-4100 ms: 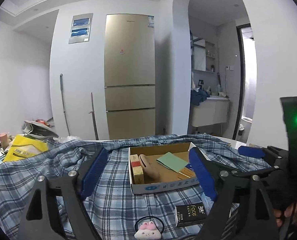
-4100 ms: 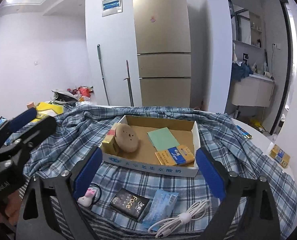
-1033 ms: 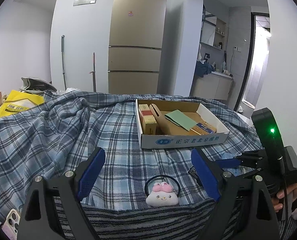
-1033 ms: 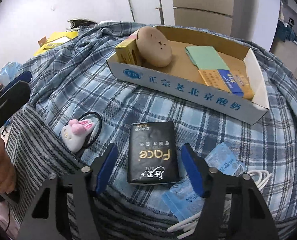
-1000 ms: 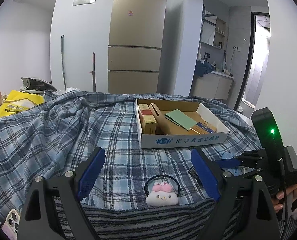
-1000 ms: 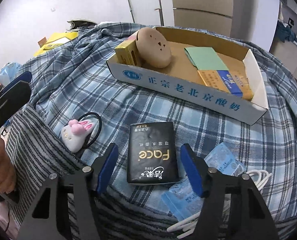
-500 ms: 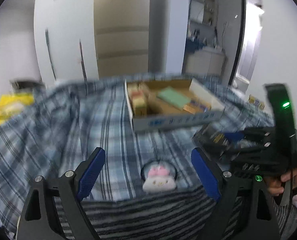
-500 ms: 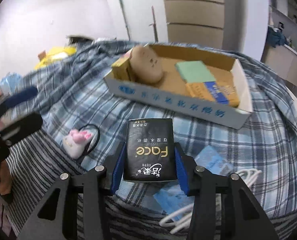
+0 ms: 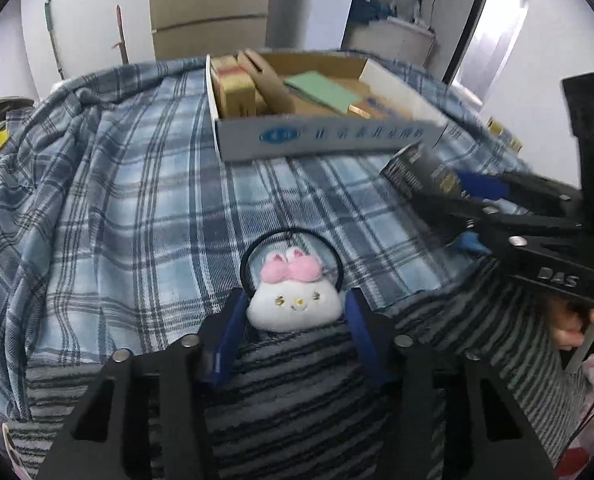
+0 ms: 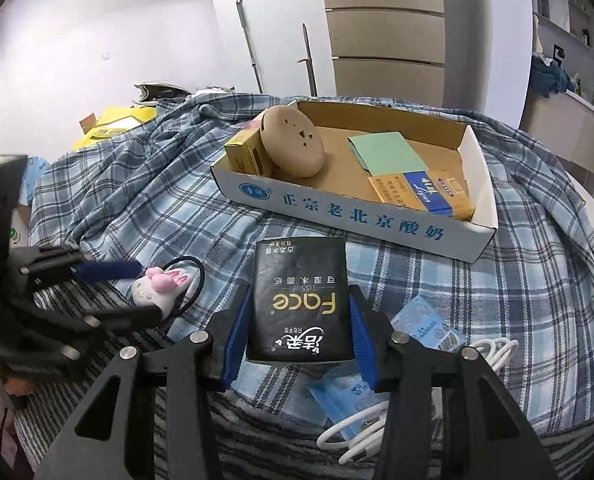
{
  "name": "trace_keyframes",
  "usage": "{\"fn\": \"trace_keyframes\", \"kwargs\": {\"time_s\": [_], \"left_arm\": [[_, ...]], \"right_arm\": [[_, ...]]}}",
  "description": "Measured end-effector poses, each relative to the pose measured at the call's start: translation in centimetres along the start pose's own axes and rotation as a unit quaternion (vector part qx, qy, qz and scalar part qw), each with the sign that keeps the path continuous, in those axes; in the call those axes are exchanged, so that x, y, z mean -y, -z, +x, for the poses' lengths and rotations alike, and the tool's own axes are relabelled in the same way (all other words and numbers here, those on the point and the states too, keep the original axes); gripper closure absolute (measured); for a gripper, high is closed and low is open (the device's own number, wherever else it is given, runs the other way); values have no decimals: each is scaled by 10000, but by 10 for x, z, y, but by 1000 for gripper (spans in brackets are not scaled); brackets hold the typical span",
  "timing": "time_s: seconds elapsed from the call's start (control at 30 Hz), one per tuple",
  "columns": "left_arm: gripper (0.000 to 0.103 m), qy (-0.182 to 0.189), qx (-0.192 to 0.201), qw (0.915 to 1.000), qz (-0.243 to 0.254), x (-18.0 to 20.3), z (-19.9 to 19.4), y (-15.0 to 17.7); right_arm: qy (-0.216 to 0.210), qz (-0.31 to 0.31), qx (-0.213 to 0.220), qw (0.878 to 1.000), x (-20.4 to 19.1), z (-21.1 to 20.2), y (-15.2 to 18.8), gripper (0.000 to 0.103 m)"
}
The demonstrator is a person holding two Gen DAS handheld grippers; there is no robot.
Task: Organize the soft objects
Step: 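Lift both held items and carry them over the box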
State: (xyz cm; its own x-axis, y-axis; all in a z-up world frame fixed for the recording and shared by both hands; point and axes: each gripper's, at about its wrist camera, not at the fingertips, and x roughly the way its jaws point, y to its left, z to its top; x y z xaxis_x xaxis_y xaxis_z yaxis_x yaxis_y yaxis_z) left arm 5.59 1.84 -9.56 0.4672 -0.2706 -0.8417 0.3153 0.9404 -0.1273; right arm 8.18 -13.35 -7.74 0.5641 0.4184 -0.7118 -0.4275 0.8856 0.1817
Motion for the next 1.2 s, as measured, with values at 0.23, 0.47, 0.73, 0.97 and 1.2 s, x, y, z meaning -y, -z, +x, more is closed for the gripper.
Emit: {"fn": "trace_keyframes", "kwargs": {"time_s": [0.23, 0.47, 0.73, 0.97, 1.2], "left_arm": [[66, 49, 136, 9999, 42, -1, -4, 2], [66, -80, 609, 9980, 128, 3, -25, 4], [67, -440, 1306, 9899, 322, 26, -65, -4], [66, -436, 2316, 9709, 426, 40, -113, -32], [66, -675, 3274, 9422, 243, 44, -128, -86]], "right_arm": [[-71, -171, -56, 9998, -6, 3, 0, 58], [-52, -130, -109, 9998, -5, 4, -1, 58], [498, -171, 671, 9964, -11, -30, -7, 58], [703, 6, 1413, 9875, -8, -77, -42, 57], [1405, 7, 2391, 9608, -5, -111, -86, 57]]}}
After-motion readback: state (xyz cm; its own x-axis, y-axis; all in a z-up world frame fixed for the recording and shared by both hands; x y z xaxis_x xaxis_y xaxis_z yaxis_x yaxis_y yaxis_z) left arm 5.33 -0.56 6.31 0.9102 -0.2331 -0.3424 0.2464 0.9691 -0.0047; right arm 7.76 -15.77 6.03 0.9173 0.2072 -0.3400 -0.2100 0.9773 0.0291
